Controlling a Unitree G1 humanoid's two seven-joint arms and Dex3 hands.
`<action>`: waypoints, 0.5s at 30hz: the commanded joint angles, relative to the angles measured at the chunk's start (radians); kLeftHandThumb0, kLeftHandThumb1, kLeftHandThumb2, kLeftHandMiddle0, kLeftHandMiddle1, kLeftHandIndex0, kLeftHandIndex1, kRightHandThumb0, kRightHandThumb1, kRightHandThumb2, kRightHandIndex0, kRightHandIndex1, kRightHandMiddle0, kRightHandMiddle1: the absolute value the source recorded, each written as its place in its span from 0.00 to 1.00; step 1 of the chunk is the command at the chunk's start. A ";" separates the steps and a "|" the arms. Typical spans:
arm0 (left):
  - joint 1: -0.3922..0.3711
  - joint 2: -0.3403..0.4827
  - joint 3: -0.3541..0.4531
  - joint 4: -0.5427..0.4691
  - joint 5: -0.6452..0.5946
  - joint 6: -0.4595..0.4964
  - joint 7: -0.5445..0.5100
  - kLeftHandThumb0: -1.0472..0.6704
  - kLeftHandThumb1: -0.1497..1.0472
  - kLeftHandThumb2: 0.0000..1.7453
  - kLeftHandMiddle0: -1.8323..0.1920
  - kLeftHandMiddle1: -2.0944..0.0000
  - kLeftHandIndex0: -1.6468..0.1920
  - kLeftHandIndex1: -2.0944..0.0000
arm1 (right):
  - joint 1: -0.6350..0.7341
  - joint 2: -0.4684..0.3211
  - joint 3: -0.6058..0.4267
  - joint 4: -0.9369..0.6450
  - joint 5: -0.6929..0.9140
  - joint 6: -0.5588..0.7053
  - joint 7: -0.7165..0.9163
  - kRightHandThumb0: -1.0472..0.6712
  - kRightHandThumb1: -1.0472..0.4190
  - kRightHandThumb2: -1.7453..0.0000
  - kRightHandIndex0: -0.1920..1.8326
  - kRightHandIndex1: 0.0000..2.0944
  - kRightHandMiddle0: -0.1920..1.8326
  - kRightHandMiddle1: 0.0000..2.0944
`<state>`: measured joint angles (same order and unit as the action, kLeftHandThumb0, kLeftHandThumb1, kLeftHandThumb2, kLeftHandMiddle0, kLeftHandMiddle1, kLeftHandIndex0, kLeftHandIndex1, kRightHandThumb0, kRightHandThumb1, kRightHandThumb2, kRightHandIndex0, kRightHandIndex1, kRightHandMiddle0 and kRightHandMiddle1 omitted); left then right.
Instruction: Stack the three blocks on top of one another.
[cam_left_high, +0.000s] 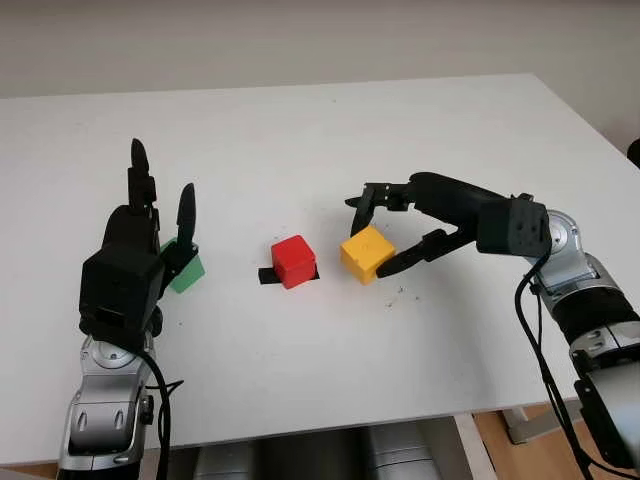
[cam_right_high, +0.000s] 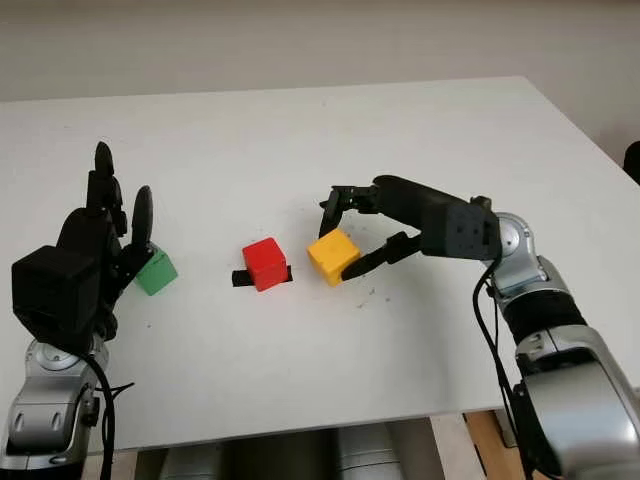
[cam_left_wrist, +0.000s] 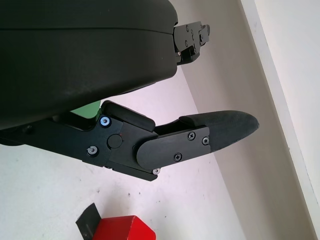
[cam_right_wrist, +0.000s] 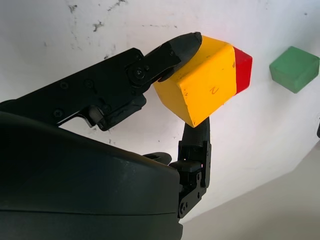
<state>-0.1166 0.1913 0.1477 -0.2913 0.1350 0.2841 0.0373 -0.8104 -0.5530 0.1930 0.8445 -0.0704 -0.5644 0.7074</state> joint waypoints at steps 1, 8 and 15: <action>-0.006 0.010 0.005 -0.005 0.002 -0.010 0.000 0.16 1.00 0.38 1.00 1.00 1.00 0.99 | -0.011 0.009 -0.022 -0.035 0.012 0.032 0.009 0.29 0.07 0.97 0.24 0.02 0.31 0.72; -0.009 0.008 0.006 -0.012 0.000 0.002 -0.001 0.16 1.00 0.38 1.00 1.00 1.00 0.99 | -0.015 0.062 -0.069 -0.083 0.069 0.171 0.024 0.27 0.06 0.97 0.21 0.01 0.29 0.73; -0.009 0.013 0.005 -0.009 0.006 -0.009 0.001 0.16 1.00 0.38 1.00 1.00 1.00 0.99 | -0.001 0.155 -0.077 -0.106 0.050 0.174 -0.079 0.28 0.06 0.97 0.19 0.01 0.30 0.75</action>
<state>-0.1166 0.1940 0.1479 -0.2913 0.1358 0.2849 0.0374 -0.8105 -0.4153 0.1245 0.7479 -0.0193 -0.3755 0.6412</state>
